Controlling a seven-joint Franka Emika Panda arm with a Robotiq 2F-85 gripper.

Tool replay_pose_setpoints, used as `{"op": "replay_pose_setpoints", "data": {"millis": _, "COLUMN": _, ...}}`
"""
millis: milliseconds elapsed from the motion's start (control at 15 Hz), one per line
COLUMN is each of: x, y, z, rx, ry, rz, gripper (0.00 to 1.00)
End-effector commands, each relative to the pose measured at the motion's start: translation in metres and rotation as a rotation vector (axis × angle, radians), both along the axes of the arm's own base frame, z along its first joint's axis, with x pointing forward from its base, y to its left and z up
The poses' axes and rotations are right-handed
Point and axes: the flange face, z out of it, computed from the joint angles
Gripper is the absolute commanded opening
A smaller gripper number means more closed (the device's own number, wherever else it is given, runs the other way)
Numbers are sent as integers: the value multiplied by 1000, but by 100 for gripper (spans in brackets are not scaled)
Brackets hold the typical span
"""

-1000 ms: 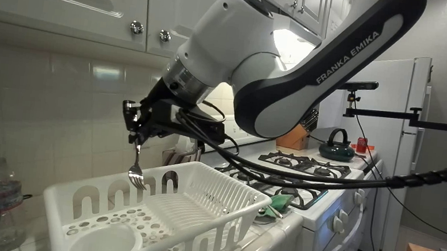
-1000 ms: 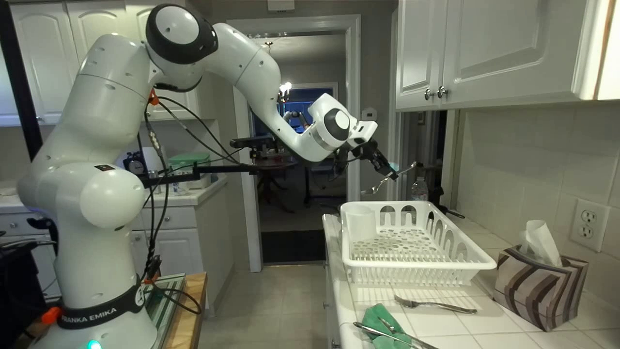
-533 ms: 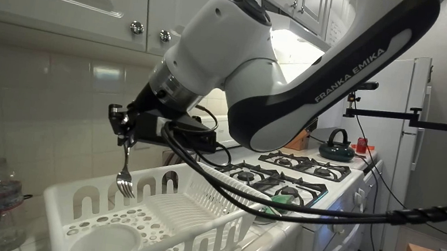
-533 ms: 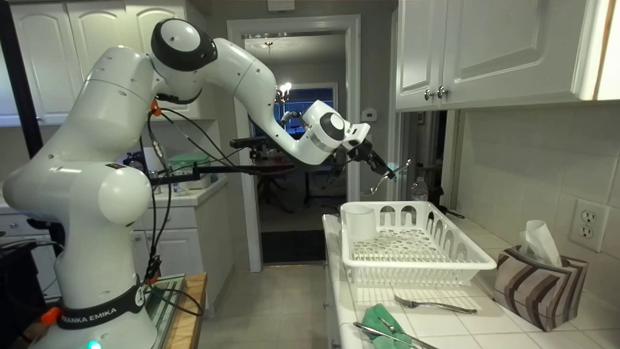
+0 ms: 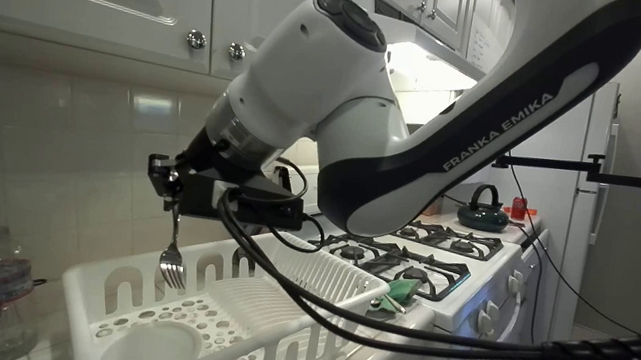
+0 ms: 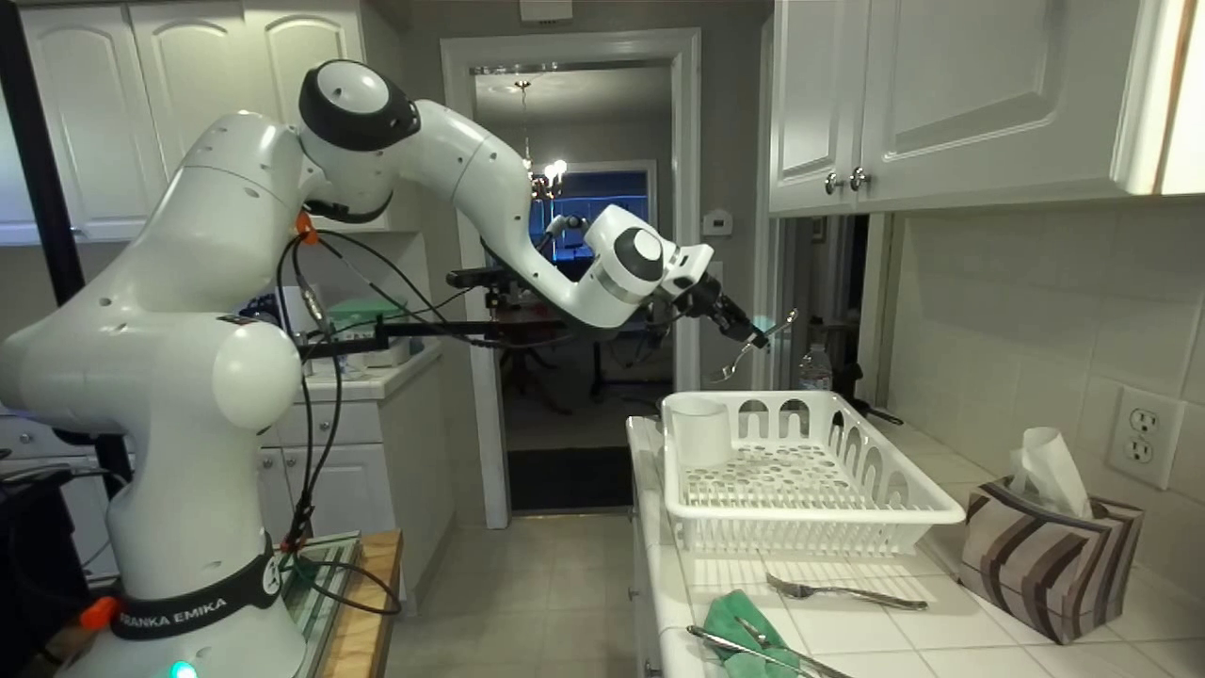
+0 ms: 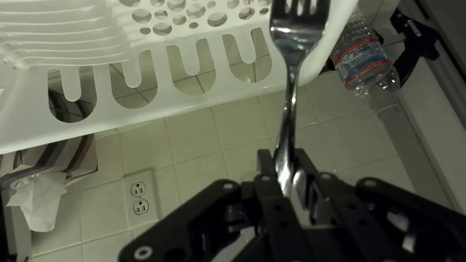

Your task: Put the middle fork in the middle section of the white object

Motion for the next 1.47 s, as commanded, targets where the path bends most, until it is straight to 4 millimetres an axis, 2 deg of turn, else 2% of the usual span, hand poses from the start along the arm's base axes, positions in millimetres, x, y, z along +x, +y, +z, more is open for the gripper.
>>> {"op": "replay_pose_setpoints", "data": {"millis": 0, "x": 4, "y": 7, "z": -7, "rx": 18, "ry": -26, "rz": 4, "gripper": 4}}
{"op": "replay_pose_setpoints", "data": {"millis": 1400, "x": -3, "y": 28, "z": -55, "rx": -36, "ry": 29, "rz": 77, "gripper": 4}}
